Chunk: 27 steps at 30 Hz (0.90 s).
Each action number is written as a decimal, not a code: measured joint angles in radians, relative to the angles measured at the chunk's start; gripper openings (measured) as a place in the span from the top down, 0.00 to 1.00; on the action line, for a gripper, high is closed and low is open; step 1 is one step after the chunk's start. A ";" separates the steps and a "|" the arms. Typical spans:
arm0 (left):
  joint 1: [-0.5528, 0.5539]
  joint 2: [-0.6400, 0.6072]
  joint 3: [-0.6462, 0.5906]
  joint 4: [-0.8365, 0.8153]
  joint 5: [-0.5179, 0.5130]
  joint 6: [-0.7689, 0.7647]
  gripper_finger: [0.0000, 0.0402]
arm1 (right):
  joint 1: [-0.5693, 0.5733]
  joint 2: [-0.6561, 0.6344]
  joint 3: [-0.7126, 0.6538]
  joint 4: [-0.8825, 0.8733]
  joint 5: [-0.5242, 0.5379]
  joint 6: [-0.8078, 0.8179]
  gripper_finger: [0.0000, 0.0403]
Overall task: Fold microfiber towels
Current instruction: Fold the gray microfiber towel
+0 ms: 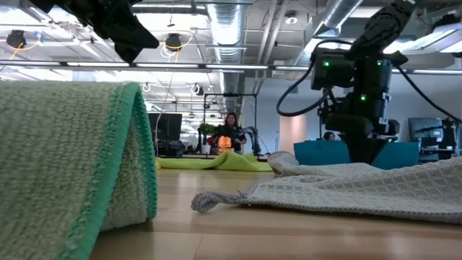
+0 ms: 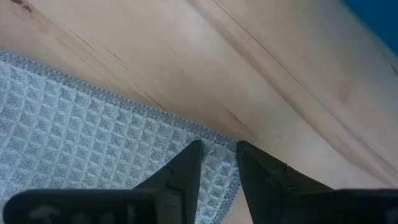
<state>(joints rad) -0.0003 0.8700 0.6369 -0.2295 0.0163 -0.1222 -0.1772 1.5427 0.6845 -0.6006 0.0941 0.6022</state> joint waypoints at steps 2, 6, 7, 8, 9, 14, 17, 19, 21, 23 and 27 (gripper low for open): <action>0.000 0.000 0.000 0.000 0.003 -0.008 1.00 | 0.000 -0.024 -0.004 0.006 0.005 0.000 0.68; 0.000 0.000 0.000 0.000 0.003 -0.014 1.00 | 0.000 -0.044 -0.007 0.003 0.015 -0.002 0.77; 0.000 0.000 0.000 0.000 0.003 -0.014 1.00 | 0.000 -0.044 -0.007 0.002 0.023 -0.006 0.80; 0.000 0.000 0.000 0.000 0.003 -0.014 1.00 | 0.001 -0.044 -0.007 0.002 0.033 -0.008 0.83; 0.000 0.000 0.000 0.001 0.003 -0.014 1.00 | 0.002 -0.043 -0.007 0.001 0.043 -0.008 0.87; 0.000 0.000 0.000 0.002 0.003 -0.014 1.00 | 0.018 -0.033 -0.006 0.013 0.106 -0.051 0.97; 0.000 0.000 0.000 0.004 0.003 -0.013 1.00 | 0.037 -0.037 0.009 -0.009 0.121 -0.054 0.97; 0.000 0.001 0.000 0.010 0.003 -0.009 1.00 | 0.053 -0.055 0.031 -0.036 0.132 -0.062 0.99; 0.000 0.016 0.000 0.041 0.002 -0.011 1.00 | 0.067 -0.076 0.054 -0.059 0.152 -0.063 0.99; 0.000 0.043 0.000 0.073 0.002 -0.013 1.00 | 0.081 -0.101 0.076 -0.081 0.167 -0.064 0.98; 0.000 0.132 0.000 0.137 0.002 -0.030 1.00 | 0.106 -0.158 0.112 -0.104 0.176 -0.080 0.99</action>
<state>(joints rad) -0.0002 1.0018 0.6369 -0.0928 0.0185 -0.1527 -0.0713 1.3843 0.7969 -0.7043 0.2698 0.5221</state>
